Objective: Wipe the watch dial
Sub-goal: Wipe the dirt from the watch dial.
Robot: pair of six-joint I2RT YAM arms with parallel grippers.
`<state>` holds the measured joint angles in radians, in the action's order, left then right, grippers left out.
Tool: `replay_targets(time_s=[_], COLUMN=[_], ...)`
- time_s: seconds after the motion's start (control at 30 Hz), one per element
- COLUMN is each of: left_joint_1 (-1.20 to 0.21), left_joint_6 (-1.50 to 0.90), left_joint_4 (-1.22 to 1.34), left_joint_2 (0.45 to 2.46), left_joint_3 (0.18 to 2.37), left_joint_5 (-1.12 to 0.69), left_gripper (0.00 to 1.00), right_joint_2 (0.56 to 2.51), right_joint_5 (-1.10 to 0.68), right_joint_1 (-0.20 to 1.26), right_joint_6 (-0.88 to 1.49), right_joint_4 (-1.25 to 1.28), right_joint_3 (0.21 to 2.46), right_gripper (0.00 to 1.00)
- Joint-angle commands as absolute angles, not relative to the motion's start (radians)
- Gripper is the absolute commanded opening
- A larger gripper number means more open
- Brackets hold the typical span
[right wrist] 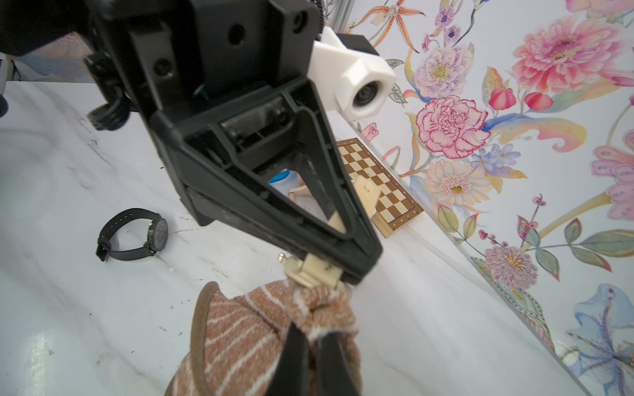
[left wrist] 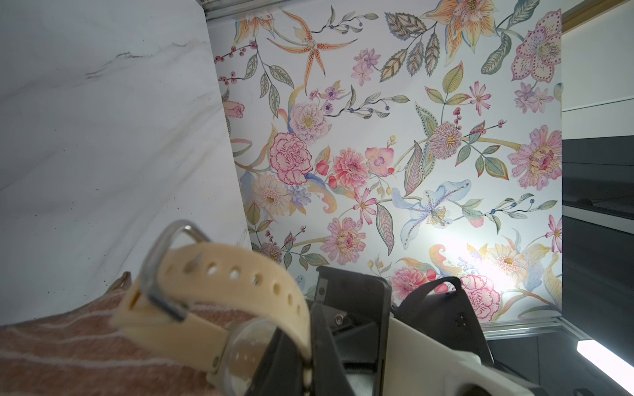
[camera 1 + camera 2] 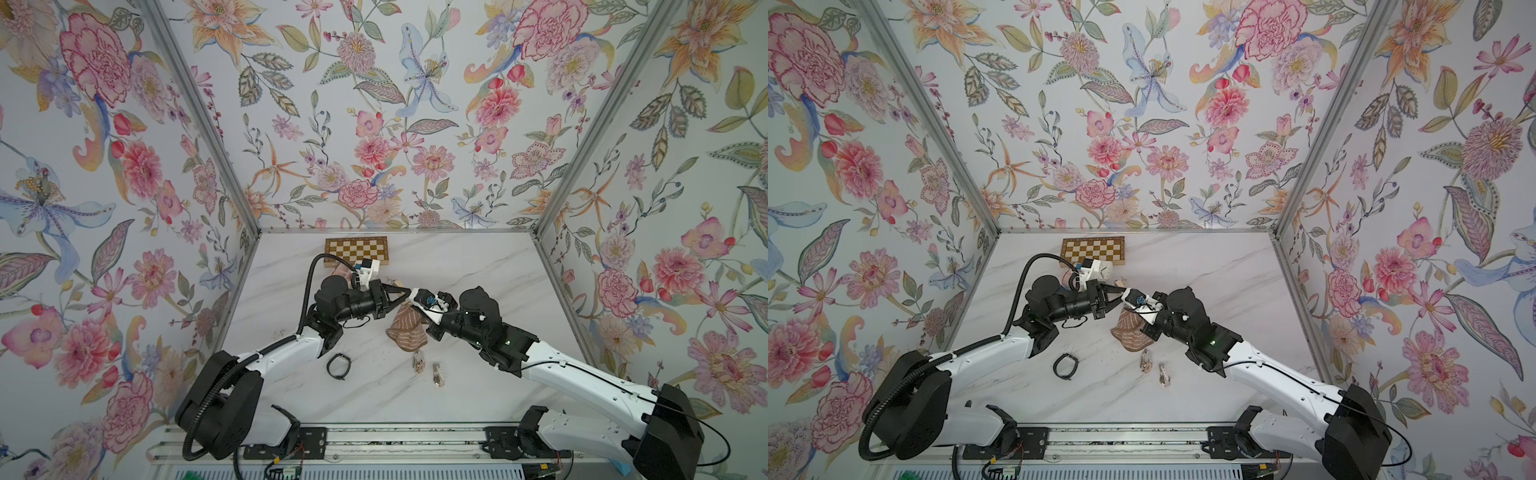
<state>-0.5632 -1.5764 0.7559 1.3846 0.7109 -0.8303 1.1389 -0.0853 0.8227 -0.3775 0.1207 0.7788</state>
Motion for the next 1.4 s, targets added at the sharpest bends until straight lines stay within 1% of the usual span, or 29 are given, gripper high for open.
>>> replay_targets(time_s=[0.0,0.13,0.23,0.37,0.5,0.67,0.83,1.1,1.37], left_joint_1=[-0.577,-0.581,-0.581,-0.581,-0.58,-0.583,-0.581,-0.579,-0.577], left_joint_6=[-1.548,-1.554,-1.557,-1.555,-1.548,-1.546,-1.548,-1.534,-1.523], left_joint_4=[0.737,0.753,0.758,0.753,0.743,0.746,0.746,0.718,0.694], left_joint_2=[1.354,1.361,1.36,1.354,1.346,1.348,1.347,1.338,1.338], left_joint_3=[0.736,0.732,0.732,0.731,0.727,0.729,0.726,0.732,0.744], left_joint_5=[-0.849,-0.845,-0.845,-0.849,-0.849,-0.847,-0.844,-0.85,-0.846], left_gripper=[0.0,0.0,0.0,0.0,0.0,0.0,0.0,0.0,0.0], right_joint_2=[1.121,1.161,1.17,1.149,1.124,1.141,1.163,1.104,1.121], right_joint_5=[-0.089,-0.09,-0.075,-0.036,-0.037,-0.067,-0.057,-0.063,-0.092], right_joint_1=[0.826,0.897,0.911,0.874,0.839,0.864,0.902,0.819,0.818], right_joint_6=[-0.341,-0.352,-0.359,-0.37,-0.367,-0.354,-0.368,-0.362,-0.352], right_joint_4=[0.16,0.166,0.172,0.158,0.147,0.148,0.153,0.134,0.143], right_joint_3=[0.791,0.838,0.845,0.814,0.796,0.824,0.852,0.785,0.804], right_gripper=[0.0,0.0,0.0,0.0,0.0,0.0,0.0,0.0,0.0])
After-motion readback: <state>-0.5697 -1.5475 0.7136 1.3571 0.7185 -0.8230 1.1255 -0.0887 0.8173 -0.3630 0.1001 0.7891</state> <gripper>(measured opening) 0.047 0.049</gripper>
